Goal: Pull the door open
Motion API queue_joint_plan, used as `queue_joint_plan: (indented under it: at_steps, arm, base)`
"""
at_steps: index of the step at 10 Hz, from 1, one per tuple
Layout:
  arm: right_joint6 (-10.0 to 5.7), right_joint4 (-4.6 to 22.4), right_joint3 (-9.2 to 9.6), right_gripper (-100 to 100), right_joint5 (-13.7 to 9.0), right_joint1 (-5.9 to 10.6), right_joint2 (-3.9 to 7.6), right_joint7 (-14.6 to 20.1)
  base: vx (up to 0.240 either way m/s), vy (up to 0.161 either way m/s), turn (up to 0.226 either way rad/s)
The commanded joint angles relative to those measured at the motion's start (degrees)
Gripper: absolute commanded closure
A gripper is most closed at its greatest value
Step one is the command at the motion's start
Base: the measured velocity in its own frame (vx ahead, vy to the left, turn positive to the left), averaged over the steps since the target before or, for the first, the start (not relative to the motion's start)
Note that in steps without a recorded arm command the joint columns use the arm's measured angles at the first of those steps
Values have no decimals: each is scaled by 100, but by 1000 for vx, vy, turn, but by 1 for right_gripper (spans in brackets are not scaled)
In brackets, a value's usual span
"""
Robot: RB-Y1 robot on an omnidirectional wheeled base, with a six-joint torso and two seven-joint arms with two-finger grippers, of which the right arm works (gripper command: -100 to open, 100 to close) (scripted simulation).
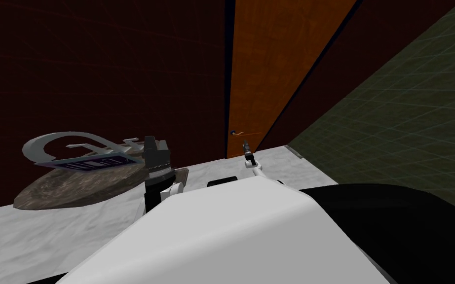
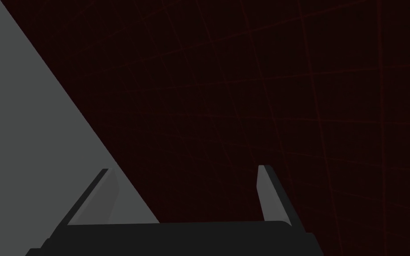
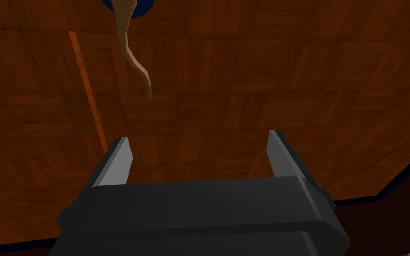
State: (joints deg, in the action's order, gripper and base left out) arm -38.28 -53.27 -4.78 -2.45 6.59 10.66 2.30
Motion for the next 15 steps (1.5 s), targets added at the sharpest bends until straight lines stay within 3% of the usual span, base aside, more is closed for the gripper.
queue_joint_plan:
  at_steps: [1,4,5,12,14,15]
  arm:
    - [-7,165,2,-100,-1,47,12,12]
    - [-34,725,-4,-100,-11,351,84,58]
    - [-34,792,-4,-100,-11,351,84,58]
    - [-71,1644,-11,-100,-26,766,180,122]
    - [-76,1766,-12,-100,-28,825,193,131]
    - [-38,1676,-12,-100,-27,790,184,124]
  base:
    - [50,-52,83]
    - [47,-52,154]
    - [34,-48,54]
    - [31,-37,94]
    - [30,-36,57]
    - [10,-12,8]
